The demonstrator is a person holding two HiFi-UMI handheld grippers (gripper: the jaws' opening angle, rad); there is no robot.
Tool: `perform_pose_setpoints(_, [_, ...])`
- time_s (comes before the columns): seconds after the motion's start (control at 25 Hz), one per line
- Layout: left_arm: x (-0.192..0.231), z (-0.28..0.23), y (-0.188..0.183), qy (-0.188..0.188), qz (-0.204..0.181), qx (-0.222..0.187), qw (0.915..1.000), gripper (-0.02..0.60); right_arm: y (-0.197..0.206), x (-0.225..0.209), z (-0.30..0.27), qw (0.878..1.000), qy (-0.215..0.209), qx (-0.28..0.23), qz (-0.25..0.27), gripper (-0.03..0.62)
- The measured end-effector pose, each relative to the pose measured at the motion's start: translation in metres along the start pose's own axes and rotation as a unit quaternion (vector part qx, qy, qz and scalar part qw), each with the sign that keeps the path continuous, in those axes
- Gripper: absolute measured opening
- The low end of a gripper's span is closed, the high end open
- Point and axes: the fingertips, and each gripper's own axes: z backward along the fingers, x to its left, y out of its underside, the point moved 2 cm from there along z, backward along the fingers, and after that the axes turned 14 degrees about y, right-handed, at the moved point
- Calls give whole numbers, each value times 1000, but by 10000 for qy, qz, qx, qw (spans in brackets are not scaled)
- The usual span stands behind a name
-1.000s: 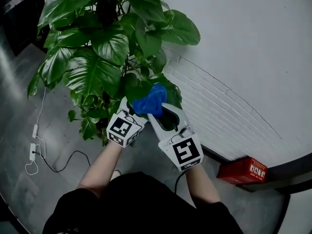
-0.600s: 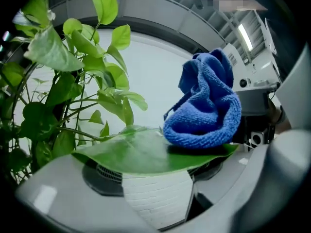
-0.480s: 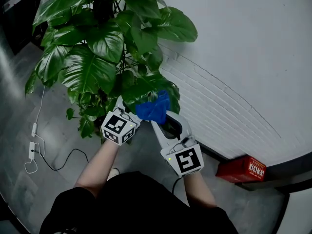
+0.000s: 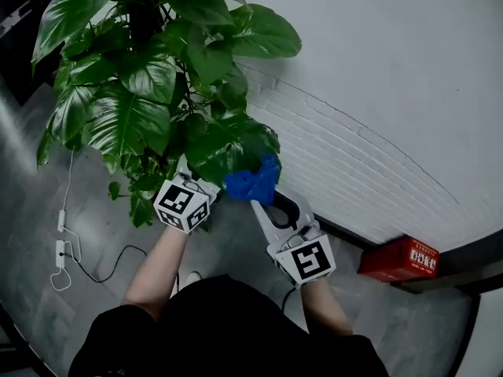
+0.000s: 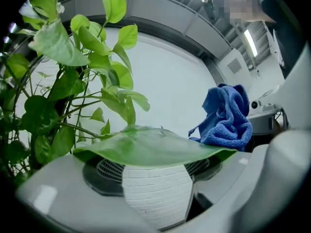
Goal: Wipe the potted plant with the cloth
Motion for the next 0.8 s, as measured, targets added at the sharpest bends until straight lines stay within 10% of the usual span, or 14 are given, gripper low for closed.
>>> perform_pose_setpoints(0.8, [-33, -27, 54, -702, 371, 255, 9965, 334, -2, -68, 46, 9985, -132, -181, -508, 104])
